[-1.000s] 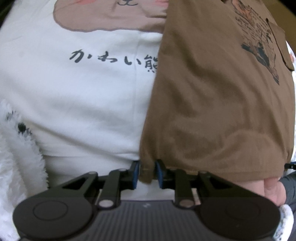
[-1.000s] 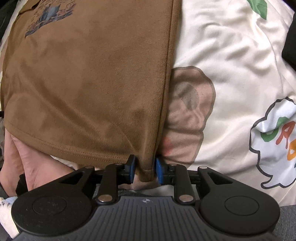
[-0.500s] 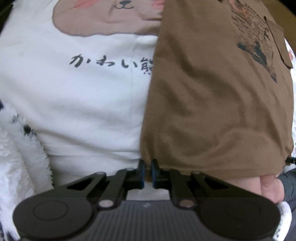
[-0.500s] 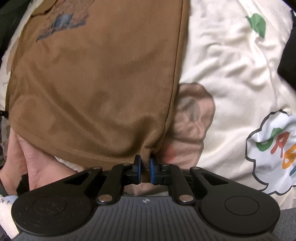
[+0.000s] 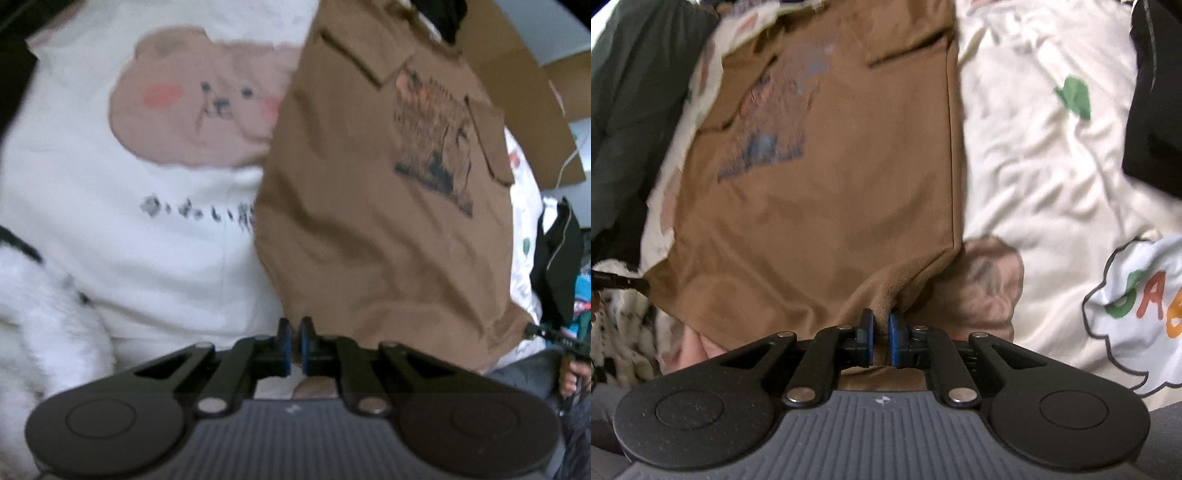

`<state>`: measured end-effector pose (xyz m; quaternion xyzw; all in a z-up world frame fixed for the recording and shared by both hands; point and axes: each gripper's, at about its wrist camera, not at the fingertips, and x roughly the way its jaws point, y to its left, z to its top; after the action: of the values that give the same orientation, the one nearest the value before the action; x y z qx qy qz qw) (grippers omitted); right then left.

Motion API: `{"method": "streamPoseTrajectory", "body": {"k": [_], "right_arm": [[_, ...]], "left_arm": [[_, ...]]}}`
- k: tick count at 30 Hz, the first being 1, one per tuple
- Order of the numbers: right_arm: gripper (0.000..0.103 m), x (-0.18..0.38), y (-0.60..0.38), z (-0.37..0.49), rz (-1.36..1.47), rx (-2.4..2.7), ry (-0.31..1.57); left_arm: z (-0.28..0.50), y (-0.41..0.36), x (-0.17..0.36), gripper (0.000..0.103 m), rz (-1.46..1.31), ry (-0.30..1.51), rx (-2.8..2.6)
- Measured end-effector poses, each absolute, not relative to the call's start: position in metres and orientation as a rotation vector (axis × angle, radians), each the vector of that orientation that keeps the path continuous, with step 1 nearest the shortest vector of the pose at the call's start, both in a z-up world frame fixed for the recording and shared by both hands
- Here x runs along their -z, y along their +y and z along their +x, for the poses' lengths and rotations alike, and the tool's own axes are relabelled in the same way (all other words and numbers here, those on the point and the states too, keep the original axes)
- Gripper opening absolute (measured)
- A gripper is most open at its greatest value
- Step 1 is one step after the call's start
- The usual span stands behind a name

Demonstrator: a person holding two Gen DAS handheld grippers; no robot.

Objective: Fold clothes

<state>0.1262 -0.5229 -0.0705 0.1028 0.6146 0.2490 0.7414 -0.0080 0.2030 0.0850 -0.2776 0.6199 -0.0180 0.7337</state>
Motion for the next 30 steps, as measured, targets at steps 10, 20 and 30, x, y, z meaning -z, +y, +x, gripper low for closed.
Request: {"method": "streamPoseTrajectory", "body": {"k": [10, 20, 30], "right_arm": [[0.008, 0.034, -0.546, 0.129, 0.342, -0.541, 1.177], [0.008, -0.005, -0.565, 0.112, 0.433, -0.558, 1.029], [0.008, -0.025, -0.577, 0.095, 0.463, -0.575, 0.963]], "left_arm": [[0.020, 0.155, -0.022, 0.005, -0.690, 1.199, 0.057], [-0.008, 0.147, -0.066, 0.005, -0.788, 1.033, 0.057], [-0.034, 0.140, -0.084, 0.004, -0.895, 0.868, 0.132]]}}
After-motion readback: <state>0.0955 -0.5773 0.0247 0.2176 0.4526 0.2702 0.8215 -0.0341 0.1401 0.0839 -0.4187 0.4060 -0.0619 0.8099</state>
